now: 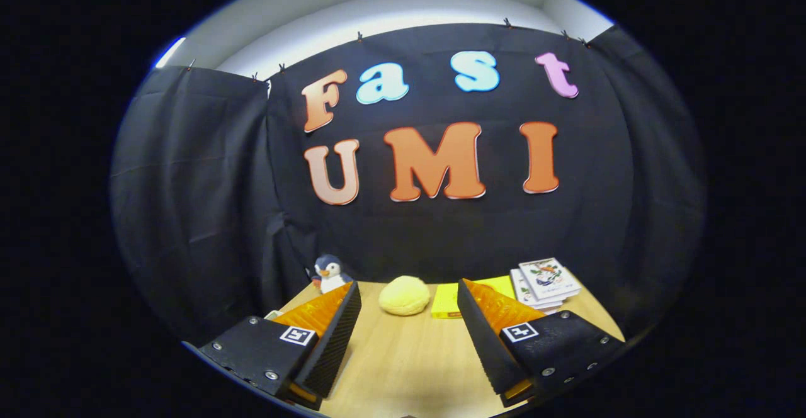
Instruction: Open the storage box then place both shoes into the box .Put the left shoe in first, then the right shoe, with the right side of both shoes facing outward in a uniform manner.
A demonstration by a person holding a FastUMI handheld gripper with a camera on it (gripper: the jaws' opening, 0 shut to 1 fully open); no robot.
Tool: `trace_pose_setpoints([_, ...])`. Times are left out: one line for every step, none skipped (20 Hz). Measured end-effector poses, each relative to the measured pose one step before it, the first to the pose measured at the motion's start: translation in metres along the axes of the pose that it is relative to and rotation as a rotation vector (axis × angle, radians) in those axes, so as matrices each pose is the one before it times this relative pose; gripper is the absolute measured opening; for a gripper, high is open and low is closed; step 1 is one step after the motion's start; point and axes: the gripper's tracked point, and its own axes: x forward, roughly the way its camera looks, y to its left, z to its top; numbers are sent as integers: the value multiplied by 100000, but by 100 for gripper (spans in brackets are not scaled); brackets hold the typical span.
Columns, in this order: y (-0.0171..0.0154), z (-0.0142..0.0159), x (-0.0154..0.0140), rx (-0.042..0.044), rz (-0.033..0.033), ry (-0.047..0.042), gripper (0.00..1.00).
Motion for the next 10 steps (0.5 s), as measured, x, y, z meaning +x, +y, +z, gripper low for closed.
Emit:
trace_pose_setpoints([-1371,902,-381,-1763,-2041,-2711,92])
trace_pose_setpoints([-1249,832,-323,-1879,-2185,-2853,93])
trace_pose_setpoints([-1017,685,-294,-1825,-1325,-2490,93])
trace_pose_setpoints([-911,620,-299,-1602,-1529,-2197,93])
trace_pose_setpoints([-745,687,-308,-1375,-805,-2555,93])
trace_pose_setpoints([-470,652,-118,-909,-845,-2365,93])
trace_pose_setpoints([-435,507,-133,-334,-106,-2290,93])
trace_pose_setpoints([-48,386,-131,11,317,-1899,93])
trace_pose_setpoints([195,143,-211,233,1055,-844,93])
trace_pose_setpoints([196,-3,62,773,1478,-245,93])
